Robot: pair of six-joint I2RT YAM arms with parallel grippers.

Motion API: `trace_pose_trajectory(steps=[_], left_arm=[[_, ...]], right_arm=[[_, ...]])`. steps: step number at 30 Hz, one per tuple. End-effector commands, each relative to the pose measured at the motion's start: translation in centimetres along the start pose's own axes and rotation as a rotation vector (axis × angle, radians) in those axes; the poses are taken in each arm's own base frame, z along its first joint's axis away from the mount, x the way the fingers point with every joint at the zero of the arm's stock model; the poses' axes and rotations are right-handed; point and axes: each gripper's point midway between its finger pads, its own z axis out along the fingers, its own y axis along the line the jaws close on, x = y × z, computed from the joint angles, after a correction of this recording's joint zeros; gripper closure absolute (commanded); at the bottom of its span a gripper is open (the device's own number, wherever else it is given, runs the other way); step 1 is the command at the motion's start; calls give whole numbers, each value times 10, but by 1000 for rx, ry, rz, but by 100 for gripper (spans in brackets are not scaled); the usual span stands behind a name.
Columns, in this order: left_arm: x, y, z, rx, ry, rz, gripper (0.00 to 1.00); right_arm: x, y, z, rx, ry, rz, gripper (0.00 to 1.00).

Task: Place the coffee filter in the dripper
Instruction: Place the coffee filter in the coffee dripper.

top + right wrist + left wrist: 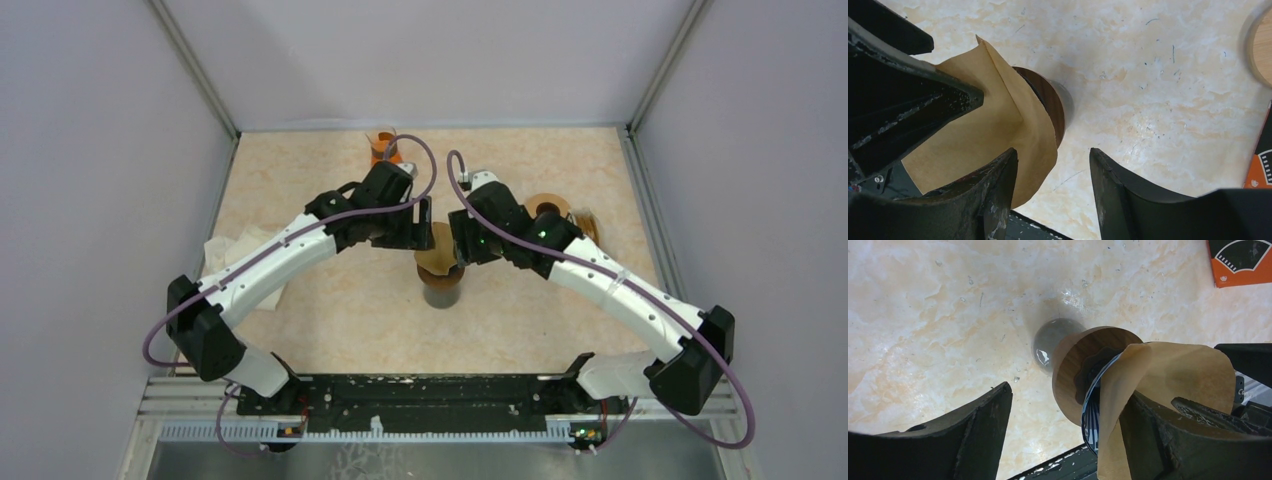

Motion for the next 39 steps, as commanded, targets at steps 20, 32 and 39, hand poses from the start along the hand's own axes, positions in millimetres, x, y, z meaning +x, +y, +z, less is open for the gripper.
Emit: trace_pose_trajectory(steps=[20,32,39], left_arm=[[6,16,5,-28,15,-13,20],[2,9,0,3,1,-12,20],[1,9,0,4,-1,-12,20]], right_arm=[[4,0,7,-23,-4,-8,44],[-25,13,-20,-88,-90,14,43],[-29,24,-18,-135,-84,11,38]])
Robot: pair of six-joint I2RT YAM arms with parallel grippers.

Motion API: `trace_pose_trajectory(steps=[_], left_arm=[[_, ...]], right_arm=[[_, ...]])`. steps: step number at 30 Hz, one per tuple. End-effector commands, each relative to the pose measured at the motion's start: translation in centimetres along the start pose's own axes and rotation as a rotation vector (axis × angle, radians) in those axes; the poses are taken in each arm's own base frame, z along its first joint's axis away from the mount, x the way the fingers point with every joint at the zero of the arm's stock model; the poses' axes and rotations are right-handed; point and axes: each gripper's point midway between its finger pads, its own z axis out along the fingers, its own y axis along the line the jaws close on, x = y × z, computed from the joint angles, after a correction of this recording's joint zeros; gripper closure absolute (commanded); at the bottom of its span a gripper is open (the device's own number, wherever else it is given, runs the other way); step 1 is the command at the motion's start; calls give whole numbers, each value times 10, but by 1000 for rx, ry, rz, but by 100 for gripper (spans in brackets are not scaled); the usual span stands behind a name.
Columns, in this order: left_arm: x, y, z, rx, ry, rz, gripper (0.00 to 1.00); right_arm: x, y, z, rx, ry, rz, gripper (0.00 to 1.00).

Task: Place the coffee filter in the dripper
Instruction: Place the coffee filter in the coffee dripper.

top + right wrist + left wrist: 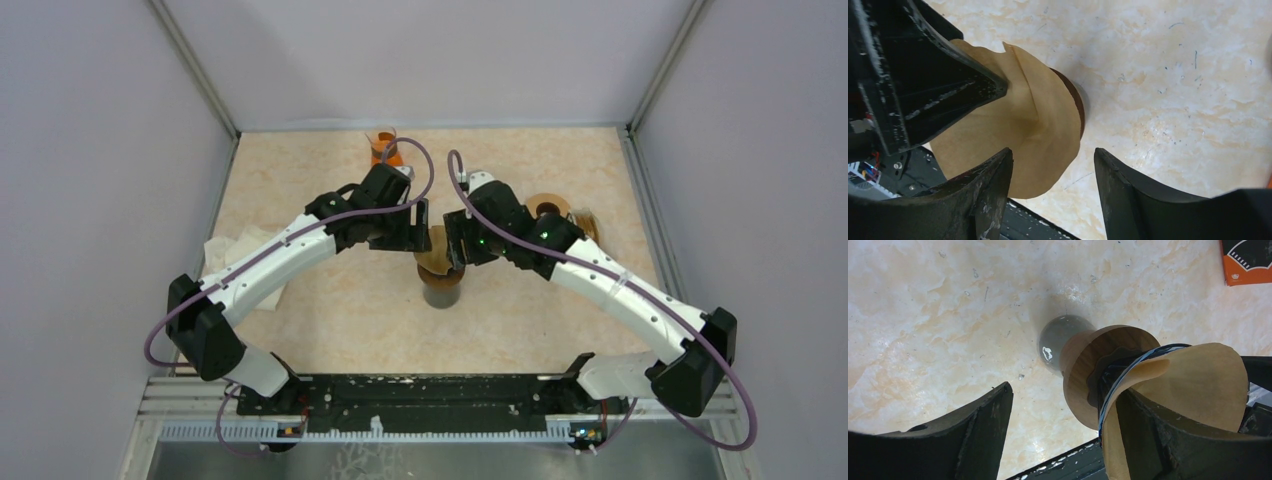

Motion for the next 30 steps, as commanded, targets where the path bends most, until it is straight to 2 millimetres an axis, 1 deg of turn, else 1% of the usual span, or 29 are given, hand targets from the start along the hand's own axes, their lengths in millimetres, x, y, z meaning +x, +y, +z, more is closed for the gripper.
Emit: trace_pose_trajectory(steps=[1,5,13,24,30], left_arm=[[-5,-2,-6,20,-21,3,20],[-4,-1,-6,19,-19,4,20],[-3,0,-3,11,-16,5,20],[-2,3,-1,-6,-12,6,20],[-1,4,-1,-8,-10,5,20]], right_arm=[[-28,12,-13,-61,-78,10,38],[-21,11,-8,-51,-40,3,38],[-1,7,-7,-44,37,-15,37],[7,4,-3,-25,93,-29,37],[4,5,-6,-27,89,-33,37]])
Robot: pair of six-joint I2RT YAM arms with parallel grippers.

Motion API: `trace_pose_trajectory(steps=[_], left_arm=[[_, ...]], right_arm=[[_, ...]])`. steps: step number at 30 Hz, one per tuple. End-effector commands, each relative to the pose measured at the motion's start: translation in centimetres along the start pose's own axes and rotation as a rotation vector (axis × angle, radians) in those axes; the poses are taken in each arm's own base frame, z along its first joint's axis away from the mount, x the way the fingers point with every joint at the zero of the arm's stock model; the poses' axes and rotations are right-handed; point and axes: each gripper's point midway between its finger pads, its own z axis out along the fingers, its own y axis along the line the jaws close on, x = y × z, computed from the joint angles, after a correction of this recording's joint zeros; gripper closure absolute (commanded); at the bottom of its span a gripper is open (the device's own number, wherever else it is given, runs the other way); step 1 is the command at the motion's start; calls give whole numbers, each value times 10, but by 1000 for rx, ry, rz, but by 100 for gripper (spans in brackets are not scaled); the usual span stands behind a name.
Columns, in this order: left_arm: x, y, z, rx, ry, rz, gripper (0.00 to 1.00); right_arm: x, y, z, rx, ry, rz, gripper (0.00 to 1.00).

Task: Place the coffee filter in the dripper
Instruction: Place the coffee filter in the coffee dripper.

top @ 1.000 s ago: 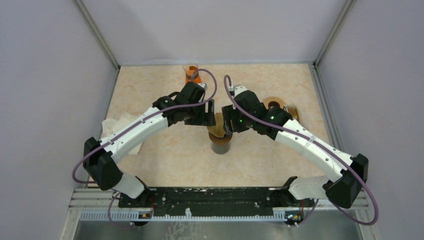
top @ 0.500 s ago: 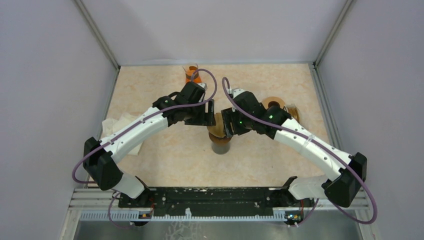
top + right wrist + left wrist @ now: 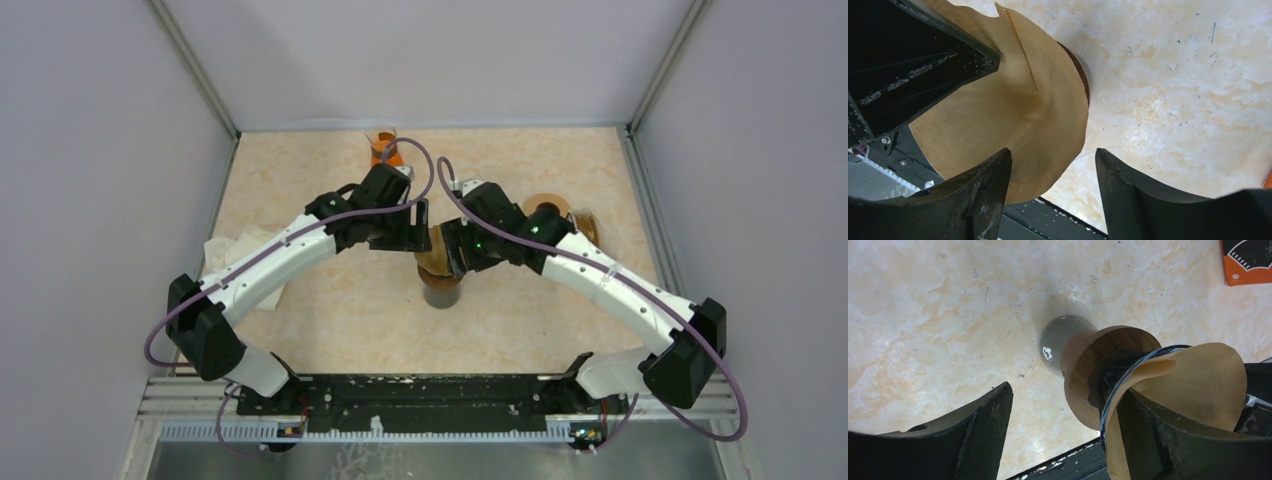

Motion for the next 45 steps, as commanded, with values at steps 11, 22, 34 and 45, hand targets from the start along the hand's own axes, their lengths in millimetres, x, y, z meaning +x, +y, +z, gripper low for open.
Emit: trace_pose_trajectory(steps=[11,22,34,45], left_arm=[[1,3,-2,3,-4,5,19],[1,3,-1,3,-5,7,19],[1,4,0,-5,-6,6,19],[2,2,1,3,2,5,19]], right_arm=[[-46,1,-20,21,-149,32,35],[-34,3,4,22,-64,17,33],[-18,-2,-1,37,14,-15,32],[-20,1,1,17,10,-23,31]])
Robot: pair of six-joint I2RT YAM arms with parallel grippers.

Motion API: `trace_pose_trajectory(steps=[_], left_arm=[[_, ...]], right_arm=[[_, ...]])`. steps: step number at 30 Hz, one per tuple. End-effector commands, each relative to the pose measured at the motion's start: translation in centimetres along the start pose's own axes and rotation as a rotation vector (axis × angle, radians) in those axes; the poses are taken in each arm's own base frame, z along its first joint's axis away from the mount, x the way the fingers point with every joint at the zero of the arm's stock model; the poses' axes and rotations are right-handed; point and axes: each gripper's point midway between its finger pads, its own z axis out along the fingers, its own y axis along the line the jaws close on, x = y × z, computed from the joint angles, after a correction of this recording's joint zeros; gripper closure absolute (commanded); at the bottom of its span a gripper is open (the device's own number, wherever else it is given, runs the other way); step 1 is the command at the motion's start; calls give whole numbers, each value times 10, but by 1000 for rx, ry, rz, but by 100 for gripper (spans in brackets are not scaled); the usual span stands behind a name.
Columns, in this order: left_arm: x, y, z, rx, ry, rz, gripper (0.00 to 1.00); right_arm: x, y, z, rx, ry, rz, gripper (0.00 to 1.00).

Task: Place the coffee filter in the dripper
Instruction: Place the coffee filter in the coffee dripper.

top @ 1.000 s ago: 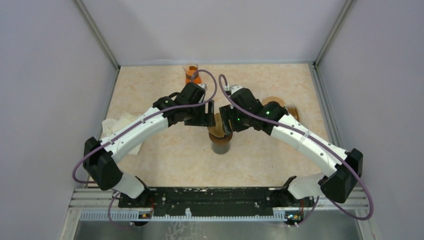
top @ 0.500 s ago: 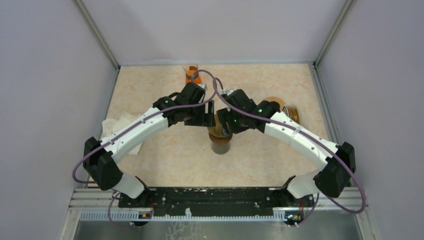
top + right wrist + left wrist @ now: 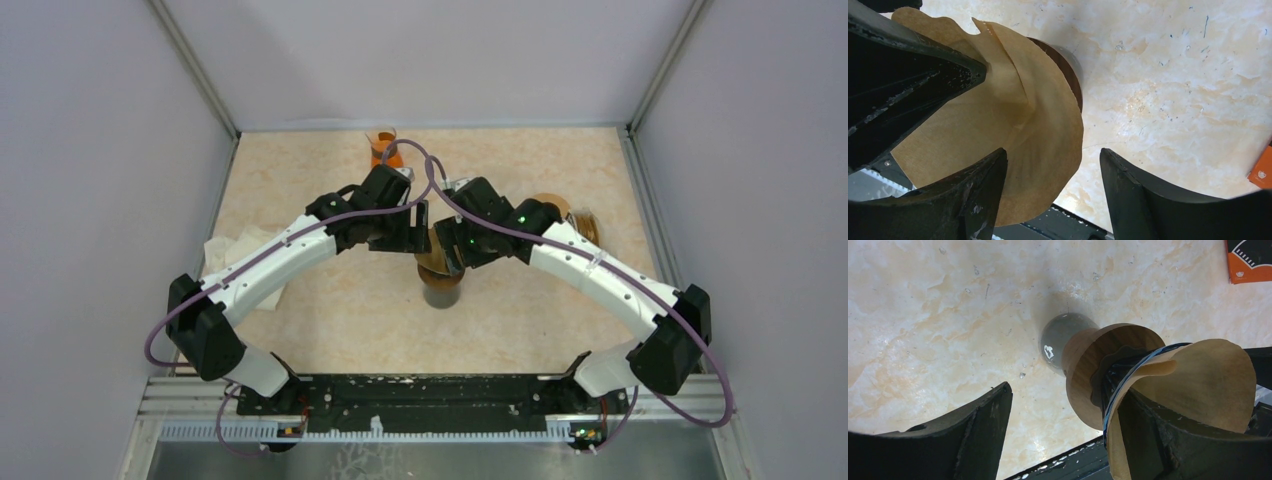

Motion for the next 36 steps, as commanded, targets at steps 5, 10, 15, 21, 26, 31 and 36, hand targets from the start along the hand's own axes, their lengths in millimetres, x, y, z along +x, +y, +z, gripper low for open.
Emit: trace_pose_trajectory(steps=[5,10,15,21,26,31,36], left_arm=[[3,2,3,8,10,5,19],[3,3,3,2,9,6,19],[2,2,3,5,8,6,18],[-4,-1,-3,14,-19,4,18],[-9,-6,-5,38,-39,4,18],[-9,-7,-5,45,-38,5,18],[-14,-10,-10,60,-57,7,17]], right_arm=[[-16,5,0,-28,-41,2,31],[-12,3,3,-20,-33,1,31],[-13,1,1,-11,-38,1,31],[-29,3,-12,-21,-119,11,31],[-43,3,-24,-23,-191,28,30],[-48,0,-29,-11,-219,40,30],[-49,0,-32,-12,-238,48,30]])
